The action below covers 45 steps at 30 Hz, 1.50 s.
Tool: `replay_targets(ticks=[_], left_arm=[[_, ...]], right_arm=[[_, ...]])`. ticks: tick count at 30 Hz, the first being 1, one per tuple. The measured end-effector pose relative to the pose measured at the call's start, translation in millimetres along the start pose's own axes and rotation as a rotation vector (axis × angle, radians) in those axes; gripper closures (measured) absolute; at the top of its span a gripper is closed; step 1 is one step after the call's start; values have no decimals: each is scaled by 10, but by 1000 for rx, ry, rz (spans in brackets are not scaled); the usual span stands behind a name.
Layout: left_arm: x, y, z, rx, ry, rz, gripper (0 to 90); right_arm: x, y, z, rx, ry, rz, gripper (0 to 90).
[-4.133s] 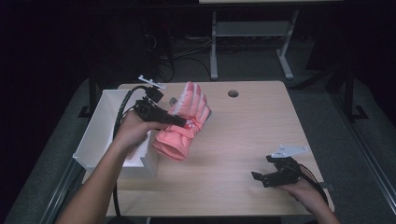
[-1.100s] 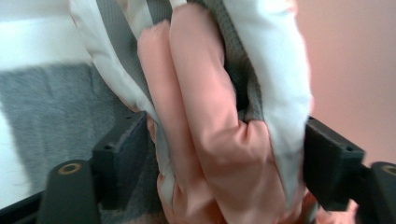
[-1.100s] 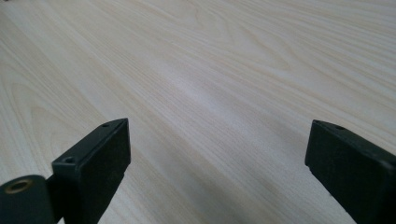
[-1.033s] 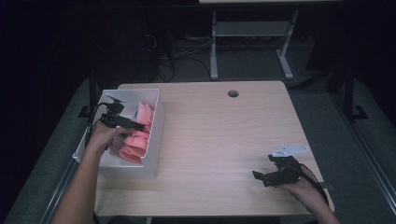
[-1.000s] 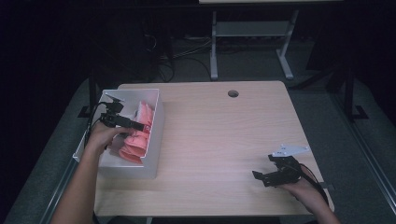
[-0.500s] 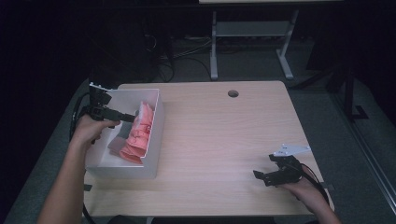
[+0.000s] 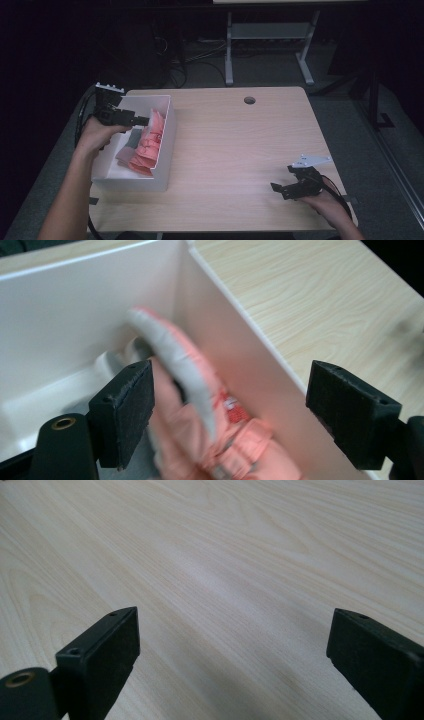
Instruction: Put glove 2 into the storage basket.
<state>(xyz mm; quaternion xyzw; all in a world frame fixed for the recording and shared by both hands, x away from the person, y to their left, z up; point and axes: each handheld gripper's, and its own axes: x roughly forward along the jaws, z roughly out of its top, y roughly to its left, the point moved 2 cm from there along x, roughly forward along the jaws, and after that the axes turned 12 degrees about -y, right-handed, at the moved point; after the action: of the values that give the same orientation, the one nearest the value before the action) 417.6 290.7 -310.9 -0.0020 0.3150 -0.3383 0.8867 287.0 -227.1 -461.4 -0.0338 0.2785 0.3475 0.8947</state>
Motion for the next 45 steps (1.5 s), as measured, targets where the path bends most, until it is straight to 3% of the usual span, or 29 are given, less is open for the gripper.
replay_targets(ticks=[7,24,38,45], left_arm=[[98,-271,100,52,-31,-39,191],[508,-1092,173,173,16,-155,191],[855,-1555,-75,192,50,-205,192],[1042,-1756,-261,222,95,-230,192]], right_arm=[[4,1,-6,-1,3,2,67],[4,-4,-15,-7,2,2,66],[-1,3,-10,-9,-1,5,67],[2,7,-13,-13,2,6,67]])
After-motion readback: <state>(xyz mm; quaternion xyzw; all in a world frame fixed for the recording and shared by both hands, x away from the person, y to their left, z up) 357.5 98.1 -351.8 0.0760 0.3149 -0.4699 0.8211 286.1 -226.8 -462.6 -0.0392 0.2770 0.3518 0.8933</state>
